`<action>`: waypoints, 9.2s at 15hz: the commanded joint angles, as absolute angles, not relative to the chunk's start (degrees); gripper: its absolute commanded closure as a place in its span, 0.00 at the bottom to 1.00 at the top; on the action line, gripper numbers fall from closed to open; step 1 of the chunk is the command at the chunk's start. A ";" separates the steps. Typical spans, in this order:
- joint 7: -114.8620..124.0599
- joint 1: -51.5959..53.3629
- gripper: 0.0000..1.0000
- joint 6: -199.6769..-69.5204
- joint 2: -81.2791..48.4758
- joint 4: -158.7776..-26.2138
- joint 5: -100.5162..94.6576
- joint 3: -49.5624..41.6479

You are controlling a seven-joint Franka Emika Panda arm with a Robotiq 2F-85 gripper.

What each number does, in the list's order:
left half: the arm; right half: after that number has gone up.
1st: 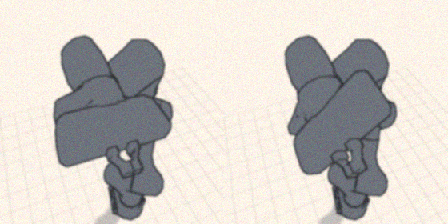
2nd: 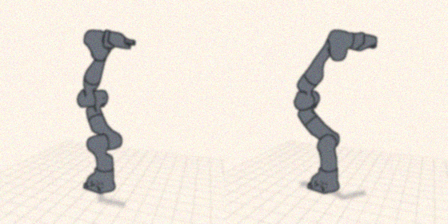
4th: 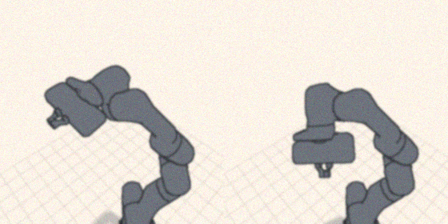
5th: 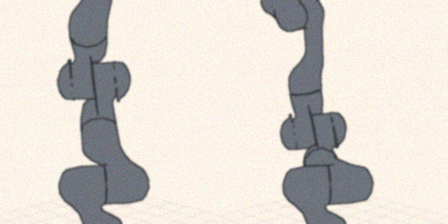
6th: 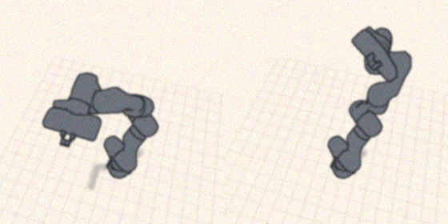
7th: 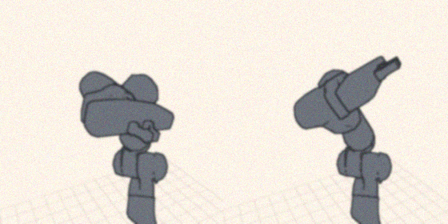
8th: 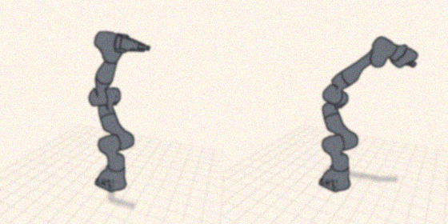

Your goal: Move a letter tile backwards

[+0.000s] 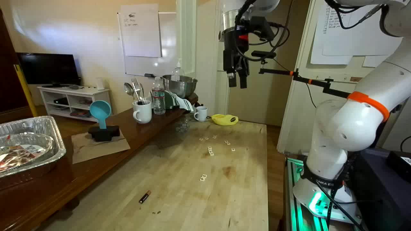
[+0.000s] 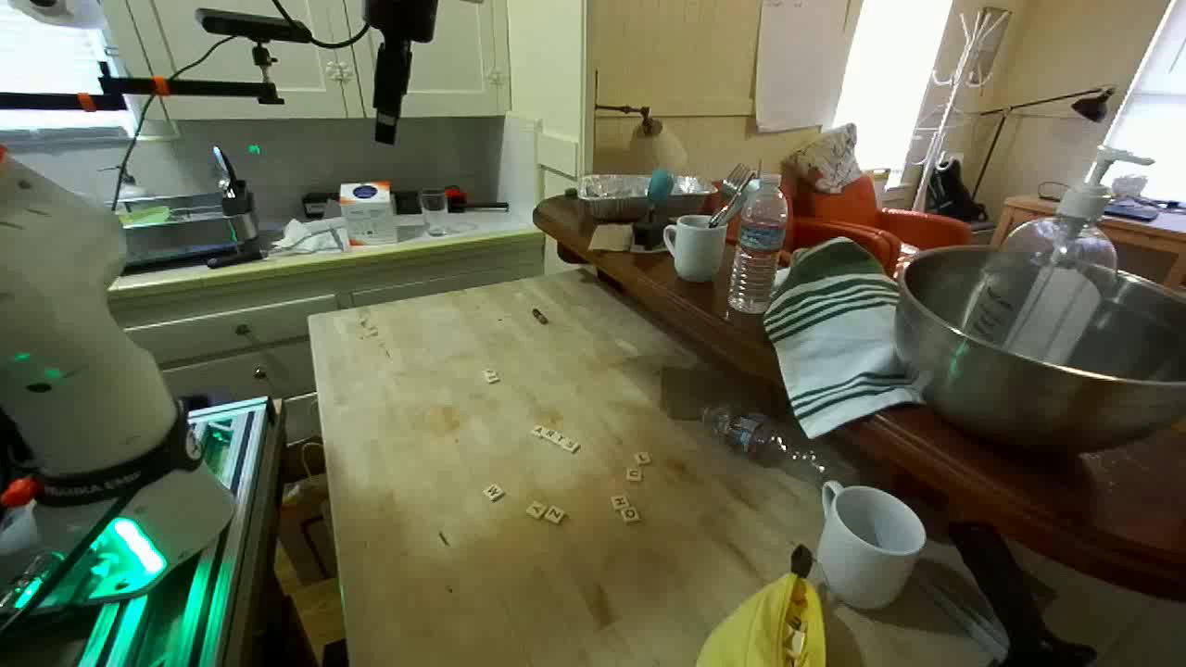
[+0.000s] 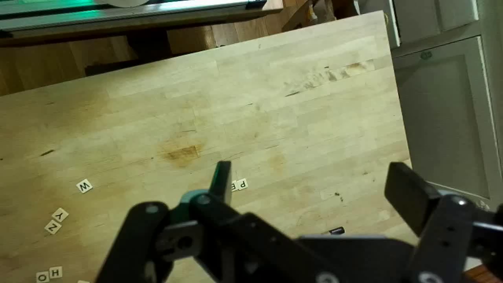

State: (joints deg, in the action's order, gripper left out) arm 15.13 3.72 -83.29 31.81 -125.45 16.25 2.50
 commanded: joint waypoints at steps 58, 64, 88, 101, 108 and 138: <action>-5.97 -13.10 0.00 -146.81 7.16 -153.71 15.01 -14.71; -10.97 -12.40 0.32 -152.39 4.60 -153.49 17.04 -15.10; -25.40 -12.66 1.00 -161.41 -8.26 -149.46 33.04 -11.72; -44.91 -12.78 1.00 -162.61 -10.06 -148.35 34.71 -7.38; -56.84 -12.77 1.00 -166.01 -11.92 -147.69 32.41 -5.38; -32.02 -11.15 1.00 -169.92 -10.33 -148.79 30.72 -6.83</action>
